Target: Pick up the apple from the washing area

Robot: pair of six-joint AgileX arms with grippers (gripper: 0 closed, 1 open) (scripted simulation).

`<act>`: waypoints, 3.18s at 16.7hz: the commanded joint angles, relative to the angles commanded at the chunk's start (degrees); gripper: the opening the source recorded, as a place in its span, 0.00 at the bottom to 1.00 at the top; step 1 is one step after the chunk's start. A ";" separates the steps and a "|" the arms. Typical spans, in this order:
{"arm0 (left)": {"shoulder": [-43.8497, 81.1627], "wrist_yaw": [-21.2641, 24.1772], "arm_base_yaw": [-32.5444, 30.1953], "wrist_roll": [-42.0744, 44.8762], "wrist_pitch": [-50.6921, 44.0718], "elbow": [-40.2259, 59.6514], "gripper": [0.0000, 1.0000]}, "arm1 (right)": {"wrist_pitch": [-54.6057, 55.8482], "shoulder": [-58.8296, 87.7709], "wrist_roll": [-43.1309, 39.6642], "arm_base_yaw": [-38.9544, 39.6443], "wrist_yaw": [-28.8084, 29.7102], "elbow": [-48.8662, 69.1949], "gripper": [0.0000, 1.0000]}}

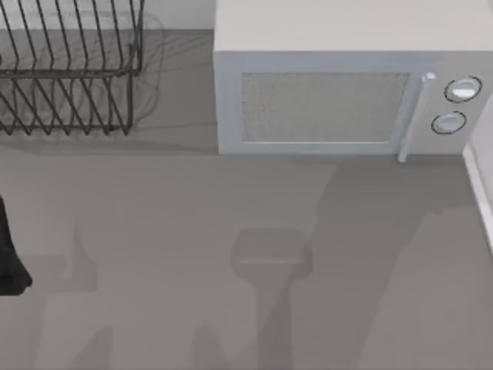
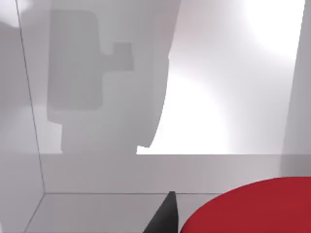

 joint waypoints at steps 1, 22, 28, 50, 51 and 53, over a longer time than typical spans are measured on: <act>0.00 0.00 0.00 0.00 0.00 0.00 1.00 | -3.47 -1.00 -0.01 0.00 -0.01 2.68 0.00; 0.00 0.00 0.00 0.00 0.00 0.00 1.00 | -7.22 -17.59 35.86 36.50 0.32 -10.57 0.00; 0.00 0.00 0.00 0.00 0.00 0.00 1.00 | -2.70 -27.45 58.92 59.76 0.61 -25.62 0.00; 0.00 0.00 0.00 0.00 0.00 0.00 1.00 | 23.10 -25.56 63.19 63.97 0.69 -49.37 0.00; 0.00 0.00 0.00 0.00 0.00 0.00 1.00 | 23.10 -25.56 63.19 63.97 0.69 -49.37 0.00; 0.00 0.00 0.00 0.00 0.00 0.00 1.00 | 23.10 -25.56 63.19 63.97 0.69 -49.37 0.08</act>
